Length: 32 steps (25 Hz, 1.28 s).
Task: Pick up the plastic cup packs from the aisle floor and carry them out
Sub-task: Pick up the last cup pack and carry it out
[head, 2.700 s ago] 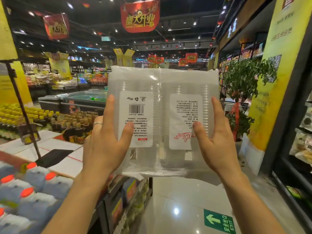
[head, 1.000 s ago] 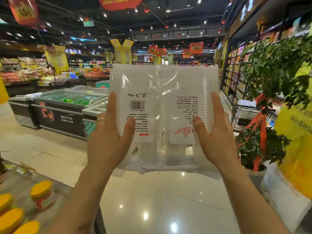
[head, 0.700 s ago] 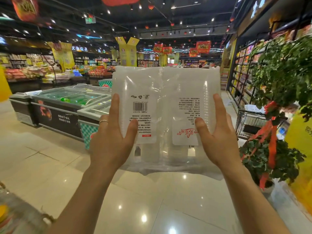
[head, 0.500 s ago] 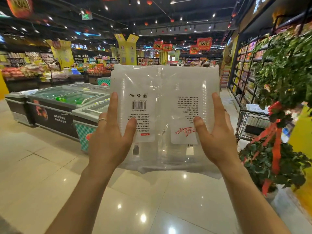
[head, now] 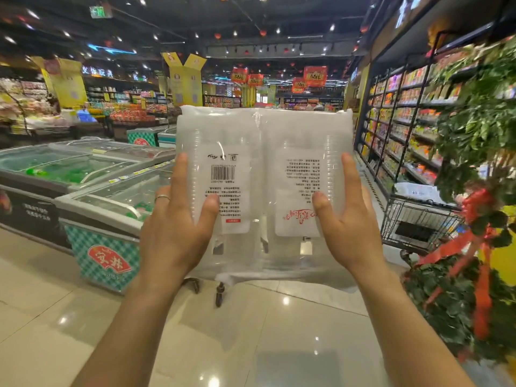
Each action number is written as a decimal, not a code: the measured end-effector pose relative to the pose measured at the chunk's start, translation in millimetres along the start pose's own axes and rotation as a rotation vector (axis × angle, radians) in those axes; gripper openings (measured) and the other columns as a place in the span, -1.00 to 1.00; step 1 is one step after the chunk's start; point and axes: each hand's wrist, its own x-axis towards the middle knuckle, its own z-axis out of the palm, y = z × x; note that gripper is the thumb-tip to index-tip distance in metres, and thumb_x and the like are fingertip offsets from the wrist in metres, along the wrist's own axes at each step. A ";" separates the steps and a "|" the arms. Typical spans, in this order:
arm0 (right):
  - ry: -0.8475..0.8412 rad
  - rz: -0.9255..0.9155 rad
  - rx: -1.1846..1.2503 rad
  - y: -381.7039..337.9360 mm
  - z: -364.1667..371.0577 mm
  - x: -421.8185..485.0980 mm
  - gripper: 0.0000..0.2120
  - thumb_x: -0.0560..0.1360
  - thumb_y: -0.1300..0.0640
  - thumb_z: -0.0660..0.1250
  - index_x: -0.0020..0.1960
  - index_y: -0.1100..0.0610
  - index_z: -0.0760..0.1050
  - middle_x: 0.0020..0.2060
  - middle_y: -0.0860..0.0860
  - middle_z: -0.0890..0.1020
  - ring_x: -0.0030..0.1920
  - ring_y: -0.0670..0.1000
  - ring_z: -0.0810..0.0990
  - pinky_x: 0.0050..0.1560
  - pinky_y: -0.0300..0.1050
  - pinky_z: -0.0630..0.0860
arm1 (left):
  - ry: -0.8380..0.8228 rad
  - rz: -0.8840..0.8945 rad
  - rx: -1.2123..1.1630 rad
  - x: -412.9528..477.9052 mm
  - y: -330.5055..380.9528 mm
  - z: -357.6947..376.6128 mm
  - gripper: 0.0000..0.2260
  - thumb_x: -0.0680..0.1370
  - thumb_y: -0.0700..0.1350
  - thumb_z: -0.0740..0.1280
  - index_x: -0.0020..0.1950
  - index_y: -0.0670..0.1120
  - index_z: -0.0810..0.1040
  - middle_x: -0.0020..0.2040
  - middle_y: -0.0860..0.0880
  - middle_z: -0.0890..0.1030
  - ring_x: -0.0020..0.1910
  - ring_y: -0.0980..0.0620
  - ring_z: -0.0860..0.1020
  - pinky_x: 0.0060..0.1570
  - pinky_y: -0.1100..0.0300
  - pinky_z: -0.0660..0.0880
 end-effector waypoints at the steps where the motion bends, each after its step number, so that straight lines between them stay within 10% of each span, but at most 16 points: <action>1: 0.002 0.001 -0.004 7.0 13.6 21.7 -0.36 0.61 -0.05 0.21 0.56 -0.22 -0.06 0.44 -0.04 0.28 -0.05 -0.44 0.15 -0.15 -0.38 0.24 | 0.007 0.006 -0.005 20.1 -5.9 15.9 -0.31 0.50 0.28 0.04 0.58 0.23 -0.15 0.42 -0.18 0.39 0.25 -0.25 0.45 0.02 -0.09 0.39; 14: -0.027 -0.038 0.049 95.6 172.0 215.6 -0.36 0.59 -0.06 0.24 0.55 -0.25 -0.01 0.26 -0.11 0.34 -0.07 -0.36 0.30 -0.15 -0.48 0.25 | -0.016 -0.027 0.037 195.1 -88.7 170.3 -0.31 0.50 0.30 0.05 0.56 0.26 -0.18 0.46 -0.16 0.36 0.27 -0.26 0.45 0.05 -0.12 0.40; 18: -0.047 -0.040 0.089 133.6 218.9 270.5 -0.36 0.58 -0.07 0.24 0.55 -0.25 -0.01 0.40 -0.05 0.33 0.14 -0.24 0.29 0.06 -0.19 0.28 | -0.012 -0.052 0.083 237.1 -106.8 218.0 -0.32 0.50 0.30 0.04 0.56 0.28 -0.20 0.47 -0.16 0.35 0.29 -0.25 0.43 0.07 -0.13 0.40; 32: -0.209 -0.063 0.248 320.2 406.9 548.5 -0.34 0.56 -0.09 0.28 0.54 -0.24 0.01 0.43 -0.07 0.35 0.25 -0.12 0.36 0.15 -0.08 0.35 | 0.022 -0.260 0.276 438.4 -152.2 476.0 -0.35 0.59 0.26 0.09 0.56 0.27 -0.21 0.51 -0.15 0.28 0.32 -0.31 0.42 0.16 -0.18 0.39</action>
